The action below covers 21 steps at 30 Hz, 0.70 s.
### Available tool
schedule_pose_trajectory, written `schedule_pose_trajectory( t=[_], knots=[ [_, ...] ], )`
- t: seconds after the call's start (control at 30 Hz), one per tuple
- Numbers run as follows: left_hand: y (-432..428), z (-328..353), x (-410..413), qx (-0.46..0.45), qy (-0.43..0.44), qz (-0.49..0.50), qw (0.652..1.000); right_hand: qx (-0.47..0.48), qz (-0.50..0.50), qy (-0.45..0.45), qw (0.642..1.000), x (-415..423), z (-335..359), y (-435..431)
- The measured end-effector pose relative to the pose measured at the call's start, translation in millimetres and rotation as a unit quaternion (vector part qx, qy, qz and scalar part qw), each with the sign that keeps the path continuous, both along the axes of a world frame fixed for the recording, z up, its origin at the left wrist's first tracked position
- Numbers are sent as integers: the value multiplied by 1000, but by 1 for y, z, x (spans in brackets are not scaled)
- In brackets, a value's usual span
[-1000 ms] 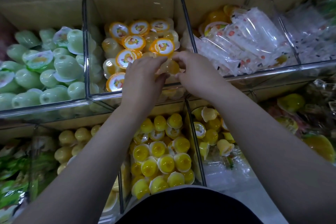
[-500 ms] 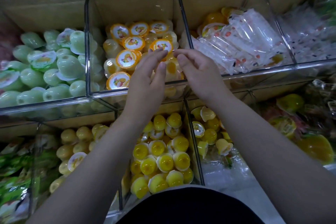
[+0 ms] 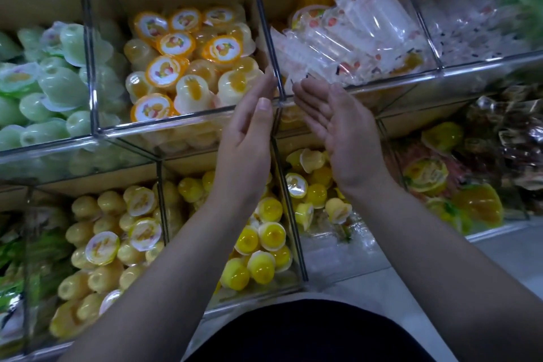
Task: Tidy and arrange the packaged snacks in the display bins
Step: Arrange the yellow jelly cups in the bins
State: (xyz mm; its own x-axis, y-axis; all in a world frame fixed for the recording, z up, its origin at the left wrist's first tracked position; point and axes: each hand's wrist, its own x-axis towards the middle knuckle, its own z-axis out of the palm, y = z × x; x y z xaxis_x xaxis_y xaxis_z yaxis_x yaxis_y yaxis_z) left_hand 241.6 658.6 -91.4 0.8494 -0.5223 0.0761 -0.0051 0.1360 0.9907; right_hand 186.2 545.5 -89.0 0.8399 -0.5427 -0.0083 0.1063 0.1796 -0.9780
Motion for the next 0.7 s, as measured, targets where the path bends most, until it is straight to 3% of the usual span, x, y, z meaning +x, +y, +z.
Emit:
schedule_pose_trajectory(
  t=[0.7],
  knots=[
    [-76, -45, -51, 17, 128, -36, 991, 42, -62, 97, 992, -58, -62, -74]
  ],
)
